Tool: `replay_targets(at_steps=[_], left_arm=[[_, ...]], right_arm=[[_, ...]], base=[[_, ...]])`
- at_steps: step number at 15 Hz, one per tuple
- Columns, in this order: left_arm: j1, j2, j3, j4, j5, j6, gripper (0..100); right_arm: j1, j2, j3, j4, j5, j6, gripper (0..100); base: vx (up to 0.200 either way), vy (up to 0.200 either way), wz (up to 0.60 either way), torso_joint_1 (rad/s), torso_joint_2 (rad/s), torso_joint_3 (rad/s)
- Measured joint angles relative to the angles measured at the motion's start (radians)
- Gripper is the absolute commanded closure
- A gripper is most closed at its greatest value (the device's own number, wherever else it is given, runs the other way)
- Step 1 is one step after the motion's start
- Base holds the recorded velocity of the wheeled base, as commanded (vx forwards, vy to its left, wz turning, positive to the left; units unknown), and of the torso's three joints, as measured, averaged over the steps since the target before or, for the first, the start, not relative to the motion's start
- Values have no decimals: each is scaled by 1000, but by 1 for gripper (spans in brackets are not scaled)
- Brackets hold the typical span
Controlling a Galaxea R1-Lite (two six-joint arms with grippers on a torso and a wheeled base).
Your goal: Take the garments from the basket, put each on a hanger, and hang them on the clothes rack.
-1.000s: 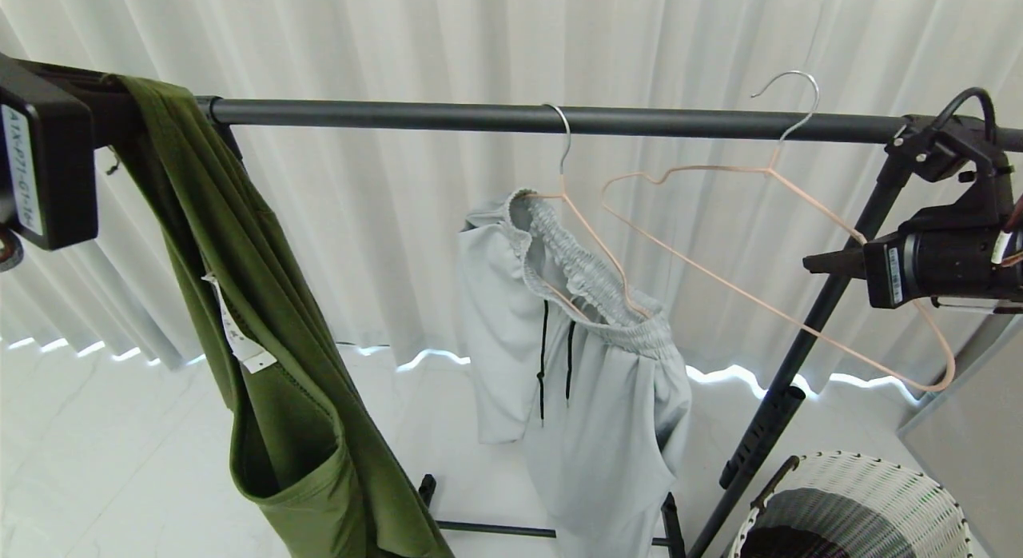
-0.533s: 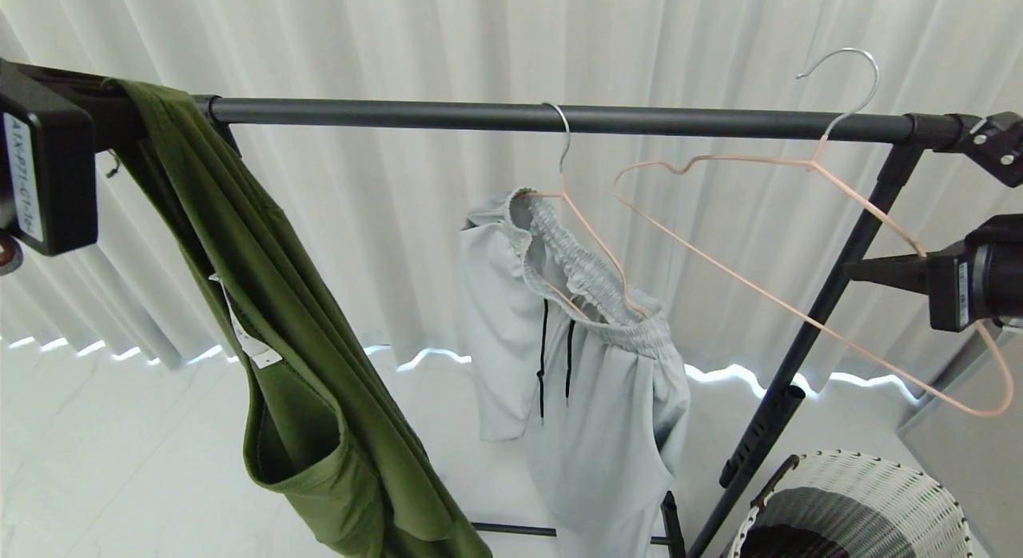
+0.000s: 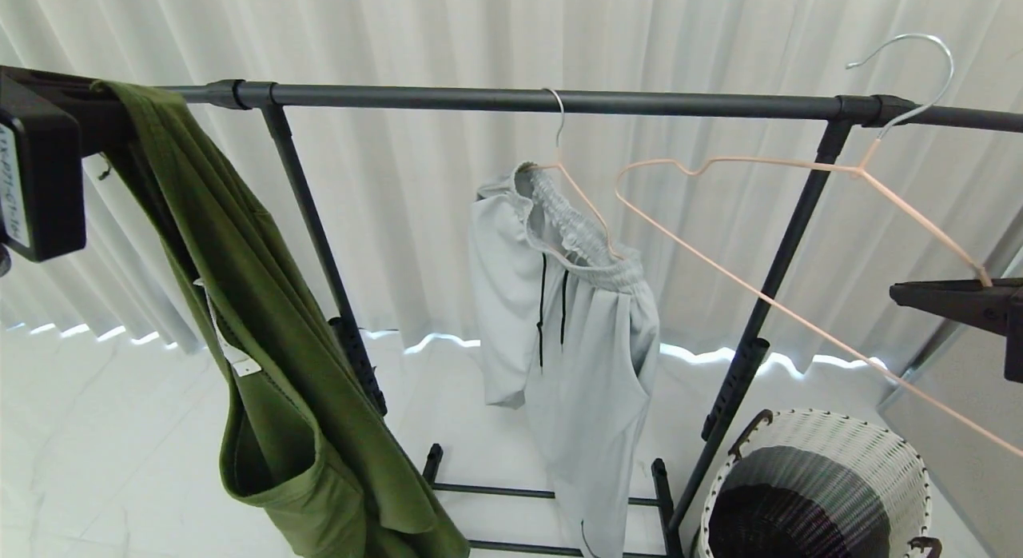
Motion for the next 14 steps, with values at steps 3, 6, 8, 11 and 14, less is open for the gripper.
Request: replay_targets(at_steps=[3, 6, 8, 11, 14], left_arm=[[0, 0, 1, 0, 0, 0, 100], [0, 1, 9, 0, 0, 0, 100], [0, 1, 24, 0, 0, 0, 100], [6, 3, 40, -1, 0, -1, 100], [49, 22, 50, 0, 1, -14, 100]], right_arm=[[37, -14, 7, -3, -65, 1, 100], [71, -17, 10, -3, -79, 1, 100], [81, -17, 6, -3, -79, 1, 100], [131, -20, 1, -4, -79, 2, 100], [232, -24, 1, -2, -81, 2, 100]], base=[[-200, 0, 0, 1, 4, 2], [-200, 0, 0, -4, 7, 6], [-100, 0, 0, 1, 1, 1], [0, 0, 0, 0, 0, 0], [0, 0, 0, 0, 0, 0]])
